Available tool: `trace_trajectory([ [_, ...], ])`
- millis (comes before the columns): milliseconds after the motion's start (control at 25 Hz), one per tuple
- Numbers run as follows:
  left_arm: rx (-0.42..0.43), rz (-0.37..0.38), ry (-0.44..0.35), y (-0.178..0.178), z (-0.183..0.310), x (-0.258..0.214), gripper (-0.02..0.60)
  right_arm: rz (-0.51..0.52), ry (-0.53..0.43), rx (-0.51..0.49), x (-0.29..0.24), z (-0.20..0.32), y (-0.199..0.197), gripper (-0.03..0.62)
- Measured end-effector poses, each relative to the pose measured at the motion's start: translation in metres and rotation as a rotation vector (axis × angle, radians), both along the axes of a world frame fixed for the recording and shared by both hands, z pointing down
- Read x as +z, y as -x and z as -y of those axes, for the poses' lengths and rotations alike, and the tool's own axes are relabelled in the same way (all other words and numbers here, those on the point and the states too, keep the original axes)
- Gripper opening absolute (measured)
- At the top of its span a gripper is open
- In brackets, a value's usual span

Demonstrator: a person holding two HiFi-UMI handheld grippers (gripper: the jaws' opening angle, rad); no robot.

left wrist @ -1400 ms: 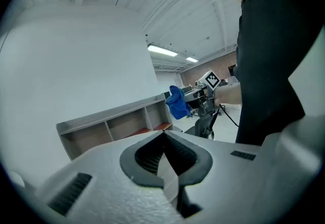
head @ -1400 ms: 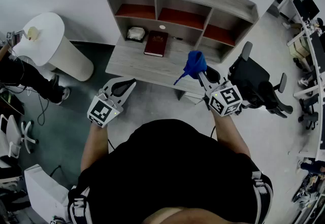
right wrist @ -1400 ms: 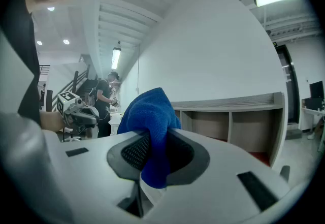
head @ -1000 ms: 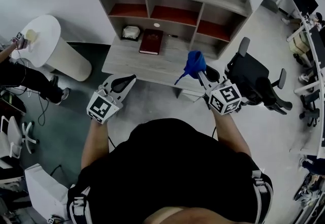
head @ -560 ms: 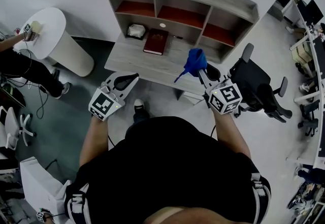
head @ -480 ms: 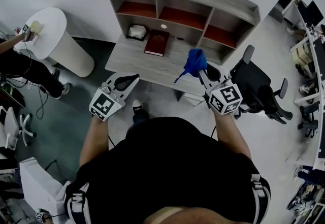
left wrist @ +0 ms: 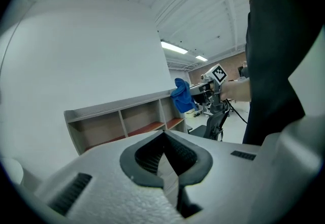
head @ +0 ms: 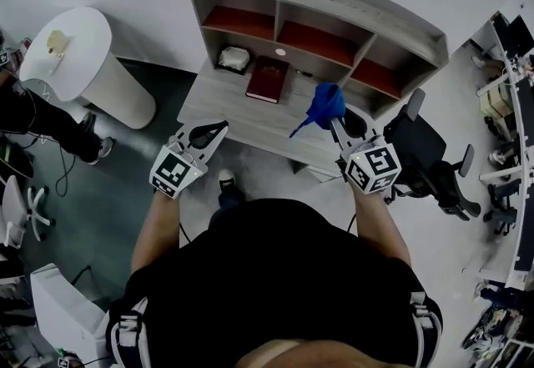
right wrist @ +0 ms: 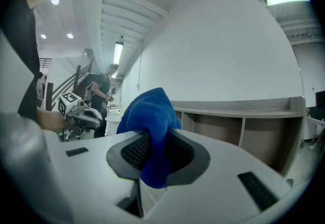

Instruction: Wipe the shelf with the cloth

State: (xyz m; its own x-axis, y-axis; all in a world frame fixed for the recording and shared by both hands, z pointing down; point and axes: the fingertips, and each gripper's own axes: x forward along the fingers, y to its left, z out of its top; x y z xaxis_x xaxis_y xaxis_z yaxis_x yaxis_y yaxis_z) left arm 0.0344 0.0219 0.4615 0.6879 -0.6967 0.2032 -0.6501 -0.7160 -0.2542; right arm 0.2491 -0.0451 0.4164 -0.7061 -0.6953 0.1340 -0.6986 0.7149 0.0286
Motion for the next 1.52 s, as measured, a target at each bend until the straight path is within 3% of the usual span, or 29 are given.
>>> trace_trajectory([
  [760, -0.027, -0.01, -0.002, 0.115, 0.109, -0.008, 0.014, -0.001, 0.023, -0.048, 0.003, 0.1, 0.123, 0.074],
  [1320, 0.028, -0.033, -0.003, 0.13, 0.16, -0.01, 0.014, -0.043, 0.03, -0.012, -0.002, 0.142, 0.144, 0.074],
  [1520, 0.064, -0.053, -0.022, 0.15, 0.19, -0.018, 0.014, -0.077, 0.006, 0.007, -0.011, 0.166, 0.171, 0.074],
])
